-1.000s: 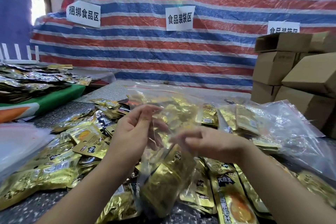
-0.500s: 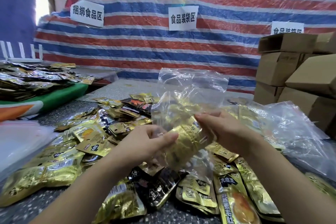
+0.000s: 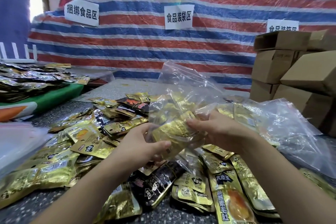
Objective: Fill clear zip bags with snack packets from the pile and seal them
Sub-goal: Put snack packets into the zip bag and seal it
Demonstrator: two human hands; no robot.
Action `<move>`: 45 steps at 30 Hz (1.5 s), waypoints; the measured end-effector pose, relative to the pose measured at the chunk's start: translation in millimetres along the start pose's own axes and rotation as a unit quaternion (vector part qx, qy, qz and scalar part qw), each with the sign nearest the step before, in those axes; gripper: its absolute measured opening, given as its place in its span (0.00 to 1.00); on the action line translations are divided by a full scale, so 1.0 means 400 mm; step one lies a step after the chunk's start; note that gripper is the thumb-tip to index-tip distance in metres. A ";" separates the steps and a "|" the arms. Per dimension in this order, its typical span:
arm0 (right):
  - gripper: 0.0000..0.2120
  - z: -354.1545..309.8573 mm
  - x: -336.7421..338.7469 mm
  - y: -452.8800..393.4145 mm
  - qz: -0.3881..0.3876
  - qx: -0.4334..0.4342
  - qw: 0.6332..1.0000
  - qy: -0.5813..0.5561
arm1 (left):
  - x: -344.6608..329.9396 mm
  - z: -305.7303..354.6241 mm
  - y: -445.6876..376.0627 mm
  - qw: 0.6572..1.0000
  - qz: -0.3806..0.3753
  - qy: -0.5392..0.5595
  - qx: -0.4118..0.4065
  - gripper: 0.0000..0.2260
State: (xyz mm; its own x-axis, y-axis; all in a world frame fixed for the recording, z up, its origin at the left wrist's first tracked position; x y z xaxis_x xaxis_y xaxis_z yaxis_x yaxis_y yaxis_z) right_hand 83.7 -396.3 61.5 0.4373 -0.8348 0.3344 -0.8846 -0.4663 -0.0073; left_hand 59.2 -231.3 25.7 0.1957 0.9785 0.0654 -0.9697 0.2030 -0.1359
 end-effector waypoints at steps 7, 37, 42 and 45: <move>0.05 0.016 -0.033 -0.010 0.033 -0.035 0.993 -0.110 | -0.001 -0.020 -0.004 0.997 0.004 0.080 0.017 0.26; 0.28 0.061 0.133 -0.001 0.283 -0.043 0.955 0.080 | 0.029 0.030 -0.006 0.992 0.020 0.121 -0.014 0.14; 0.04 0.065 0.123 -0.012 0.279 -0.007 0.867 0.413 | 0.044 0.055 0.002 0.987 0.038 0.150 -0.041 0.13; 0.25 0.094 0.080 -0.038 0.207 -0.023 0.847 0.488 | 0.064 0.062 0.000 0.984 0.061 0.161 -0.052 0.13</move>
State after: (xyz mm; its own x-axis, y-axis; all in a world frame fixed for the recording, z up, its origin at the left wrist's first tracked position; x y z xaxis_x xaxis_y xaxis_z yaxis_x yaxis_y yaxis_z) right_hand 117.3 -426.8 36.8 -0.2352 -0.2733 0.9327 -0.9449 -0.1606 -0.2853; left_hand 60.4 -207.2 51.8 0.1304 0.9534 -0.2719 -0.9720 0.0689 -0.2246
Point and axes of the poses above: each hand's wrist, its own y-axis away from the middle knuckle, its own x-axis out of the back of the hand, z = x × y, the point moved 9 cm from there along -y, towards the middle knuckle, and after that the axes turned 7 degrees about y, right-handed, at the moved point
